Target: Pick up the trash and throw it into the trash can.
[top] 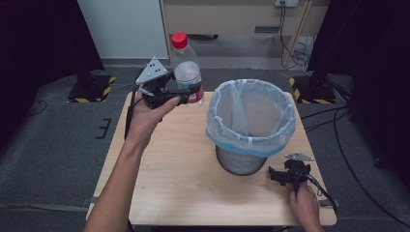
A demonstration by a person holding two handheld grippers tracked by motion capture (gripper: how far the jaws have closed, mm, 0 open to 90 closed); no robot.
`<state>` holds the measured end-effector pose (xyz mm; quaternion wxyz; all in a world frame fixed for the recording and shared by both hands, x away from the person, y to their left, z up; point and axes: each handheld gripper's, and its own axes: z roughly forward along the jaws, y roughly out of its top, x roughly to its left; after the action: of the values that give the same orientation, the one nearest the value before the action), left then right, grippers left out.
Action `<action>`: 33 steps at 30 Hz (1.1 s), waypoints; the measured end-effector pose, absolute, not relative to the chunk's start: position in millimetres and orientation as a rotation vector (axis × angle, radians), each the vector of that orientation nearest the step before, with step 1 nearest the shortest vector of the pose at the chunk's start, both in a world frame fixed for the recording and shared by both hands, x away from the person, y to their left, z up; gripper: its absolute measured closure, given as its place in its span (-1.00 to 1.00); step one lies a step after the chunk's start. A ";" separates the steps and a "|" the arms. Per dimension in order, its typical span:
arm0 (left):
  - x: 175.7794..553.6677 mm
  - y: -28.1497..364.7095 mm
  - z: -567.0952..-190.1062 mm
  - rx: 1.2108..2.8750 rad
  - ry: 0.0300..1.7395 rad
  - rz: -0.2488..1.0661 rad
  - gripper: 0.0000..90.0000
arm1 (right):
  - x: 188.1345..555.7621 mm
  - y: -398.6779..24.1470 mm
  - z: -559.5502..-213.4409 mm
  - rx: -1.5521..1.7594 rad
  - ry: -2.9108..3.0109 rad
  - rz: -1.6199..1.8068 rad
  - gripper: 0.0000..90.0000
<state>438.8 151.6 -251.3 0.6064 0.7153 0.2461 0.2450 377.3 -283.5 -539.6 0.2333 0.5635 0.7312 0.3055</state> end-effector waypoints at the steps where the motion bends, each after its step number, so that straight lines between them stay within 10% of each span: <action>1: 438.8 151.6 -251.3 1.654 0.569 0.566 -0.36 | 377.3 -283.5 -539.6 1.548 2.008 0.839 -0.99; 33: 440.6 73.5 -229.0 1.688 0.451 0.485 -0.36 | 377.3 -283.4 -539.6 1.548 2.005 0.839 -0.99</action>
<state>440.6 73.5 -229.0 0.6165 0.7329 0.1961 0.2107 377.3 -283.4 -539.6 0.2345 0.5640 0.7304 0.3056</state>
